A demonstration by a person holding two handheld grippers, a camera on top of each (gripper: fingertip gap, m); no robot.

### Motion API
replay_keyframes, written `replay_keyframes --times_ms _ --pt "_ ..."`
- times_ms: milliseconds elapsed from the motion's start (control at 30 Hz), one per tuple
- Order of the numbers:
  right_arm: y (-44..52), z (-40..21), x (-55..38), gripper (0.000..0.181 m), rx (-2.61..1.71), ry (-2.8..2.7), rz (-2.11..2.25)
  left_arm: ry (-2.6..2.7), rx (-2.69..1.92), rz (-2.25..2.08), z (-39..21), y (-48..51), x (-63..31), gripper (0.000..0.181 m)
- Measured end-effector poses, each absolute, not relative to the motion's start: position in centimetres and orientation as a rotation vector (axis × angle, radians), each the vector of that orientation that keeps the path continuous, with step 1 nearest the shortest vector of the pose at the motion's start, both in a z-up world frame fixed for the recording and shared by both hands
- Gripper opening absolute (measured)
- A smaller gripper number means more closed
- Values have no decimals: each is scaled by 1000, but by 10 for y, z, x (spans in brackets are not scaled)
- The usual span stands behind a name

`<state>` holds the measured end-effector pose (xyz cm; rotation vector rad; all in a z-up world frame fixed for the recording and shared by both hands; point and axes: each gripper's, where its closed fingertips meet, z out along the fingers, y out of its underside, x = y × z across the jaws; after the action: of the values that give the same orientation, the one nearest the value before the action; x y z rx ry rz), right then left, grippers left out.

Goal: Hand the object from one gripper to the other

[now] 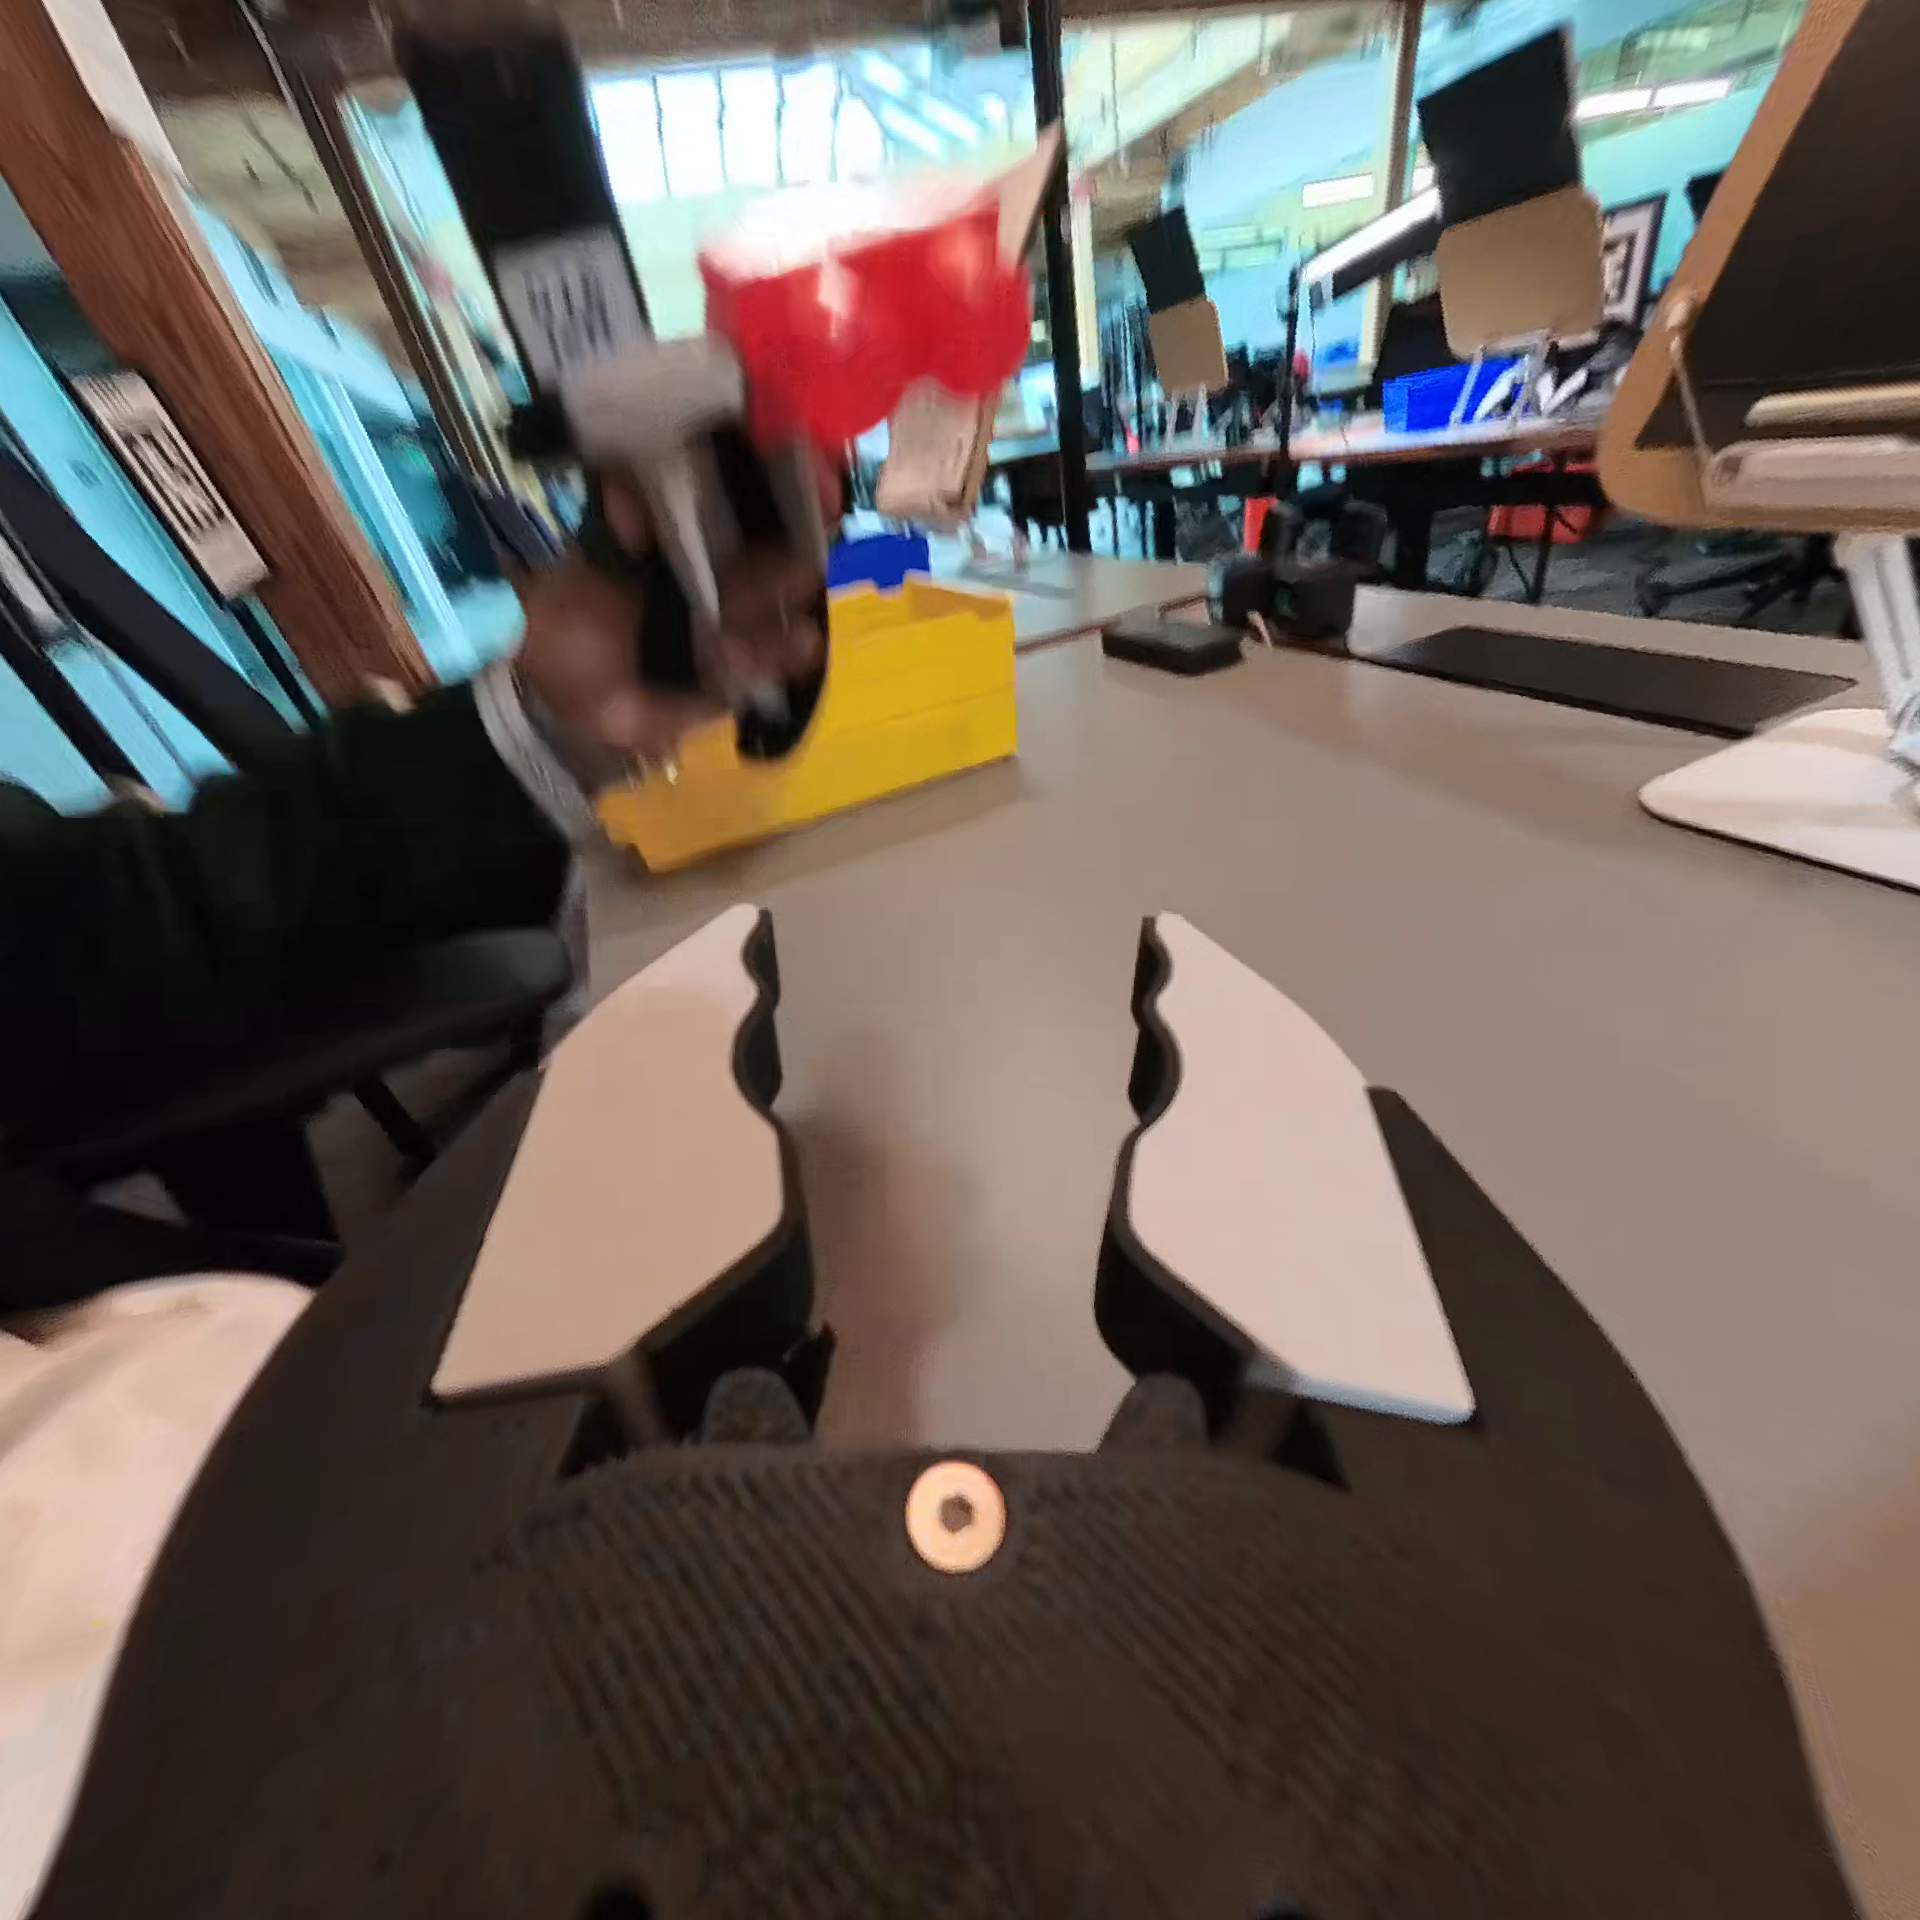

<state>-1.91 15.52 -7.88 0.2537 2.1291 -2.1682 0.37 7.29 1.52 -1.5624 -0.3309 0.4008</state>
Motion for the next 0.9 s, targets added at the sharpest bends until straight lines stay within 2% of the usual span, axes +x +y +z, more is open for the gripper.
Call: replay_keyframes --times_ms 100,267,433,633,900 --pt "165 -62 -27 69 331 1876 -2234 -227 -1522 357 -14 121 14 1" --pt "164 -63 -27 62 451 1519 -1941 -183 -1569 209 -56 155 37 1" --pt "154 -71 -11 58 452 1328 -1665 -107 -1569 226 -58 156 46 1" --pt "147 -65 9 64 440 1100 -1473 -28 -1619 255 -66 164 57 1" --pt "150 -63 14 44 394 1153 -1520 20 -1724 243 -87 182 65 1"
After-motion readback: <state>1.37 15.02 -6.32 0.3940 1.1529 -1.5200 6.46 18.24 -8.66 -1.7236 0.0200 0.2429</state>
